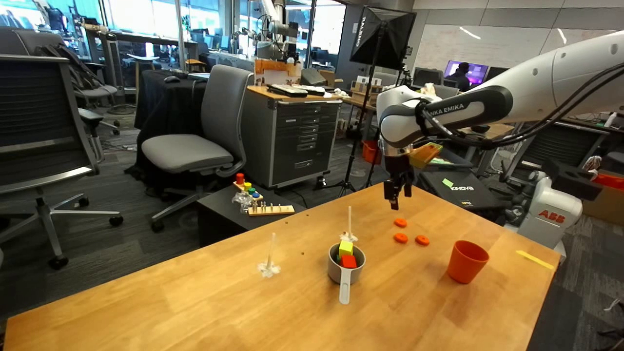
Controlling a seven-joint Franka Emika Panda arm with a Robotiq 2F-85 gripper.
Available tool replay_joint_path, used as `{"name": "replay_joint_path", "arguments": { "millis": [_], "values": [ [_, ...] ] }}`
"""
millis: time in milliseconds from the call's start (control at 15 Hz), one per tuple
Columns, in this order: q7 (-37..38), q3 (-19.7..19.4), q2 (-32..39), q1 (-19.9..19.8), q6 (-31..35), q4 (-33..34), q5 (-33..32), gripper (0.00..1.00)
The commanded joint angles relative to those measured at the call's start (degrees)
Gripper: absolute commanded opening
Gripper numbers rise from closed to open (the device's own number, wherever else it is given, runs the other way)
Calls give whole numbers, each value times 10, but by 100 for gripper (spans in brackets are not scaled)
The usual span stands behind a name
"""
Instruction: Pick up the yellow, green and orange objects and put them in the silver cup then pick up the other three orange objects and put them in the orange cup
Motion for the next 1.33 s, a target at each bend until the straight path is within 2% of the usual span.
{"name": "replay_joint_path", "arguments": {
  "millis": [0, 667, 1267],
  "values": [
    [3, 0, 0, 0, 0, 0, 0, 100],
    [3, 6, 15, -26, 2, -11, 10, 100],
    [-1, 10, 43, -26, 7, -4, 8, 100]
  ]
}}
